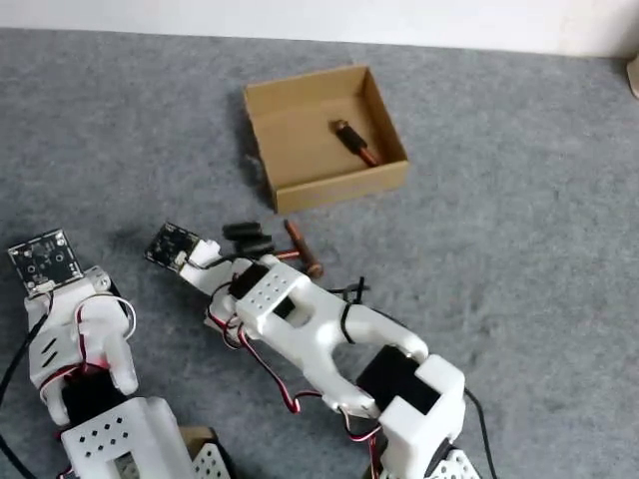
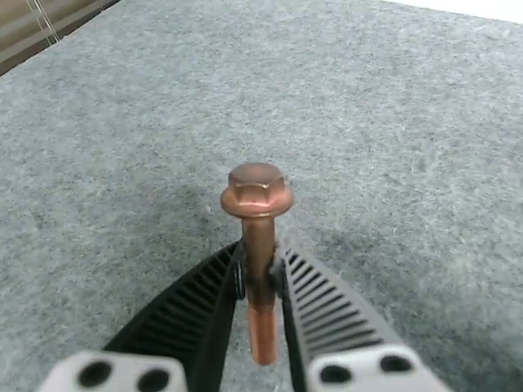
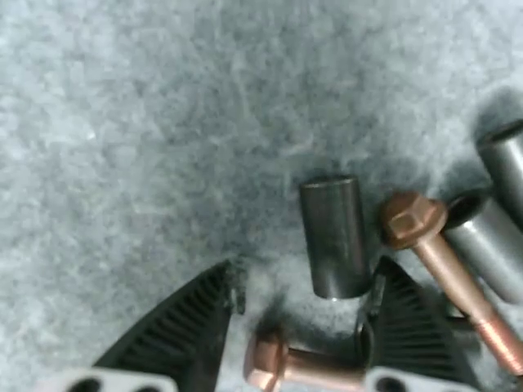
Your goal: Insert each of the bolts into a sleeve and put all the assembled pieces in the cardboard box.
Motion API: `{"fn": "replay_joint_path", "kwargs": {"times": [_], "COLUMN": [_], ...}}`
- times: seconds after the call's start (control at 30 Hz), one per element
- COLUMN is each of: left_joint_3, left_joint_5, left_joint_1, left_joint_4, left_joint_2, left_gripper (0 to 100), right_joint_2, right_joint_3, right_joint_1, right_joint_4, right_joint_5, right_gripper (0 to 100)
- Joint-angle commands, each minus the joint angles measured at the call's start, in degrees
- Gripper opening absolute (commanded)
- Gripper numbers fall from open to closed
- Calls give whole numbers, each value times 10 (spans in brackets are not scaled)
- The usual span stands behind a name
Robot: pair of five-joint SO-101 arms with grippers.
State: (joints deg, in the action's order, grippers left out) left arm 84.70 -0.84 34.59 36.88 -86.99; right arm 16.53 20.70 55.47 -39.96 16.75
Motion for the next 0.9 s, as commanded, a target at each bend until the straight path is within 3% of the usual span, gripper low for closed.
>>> {"fn": "replay_joint_path", "kwargs": {"times": [0.0, 0.1, 0.5, 0.63, 0.87], "left_joint_3": [-9, -9, -9, -6, -3], "left_joint_5": [-4, -4, -4, -4, -1], "left_joint_1": [0, 0, 0, -15, -53], "left_joint_4": [-19, -18, -18, -18, -18], "left_joint_2": [-14, -14, -14, -14, -13], "left_gripper": [5, 5, 5, 5, 5], "right_joint_2": [5, 6, 30, -36, -239], "right_joint_3": [-11, -13, -63, -27, 150], "right_joint_1": [12, 6, -18, -15, -18], "right_joint_4": [20, 21, -7, 3, 108], "right_joint_5": [-5, -5, -62, -62, -49], "right_gripper": [159, 0, 5, 5, 5]}}
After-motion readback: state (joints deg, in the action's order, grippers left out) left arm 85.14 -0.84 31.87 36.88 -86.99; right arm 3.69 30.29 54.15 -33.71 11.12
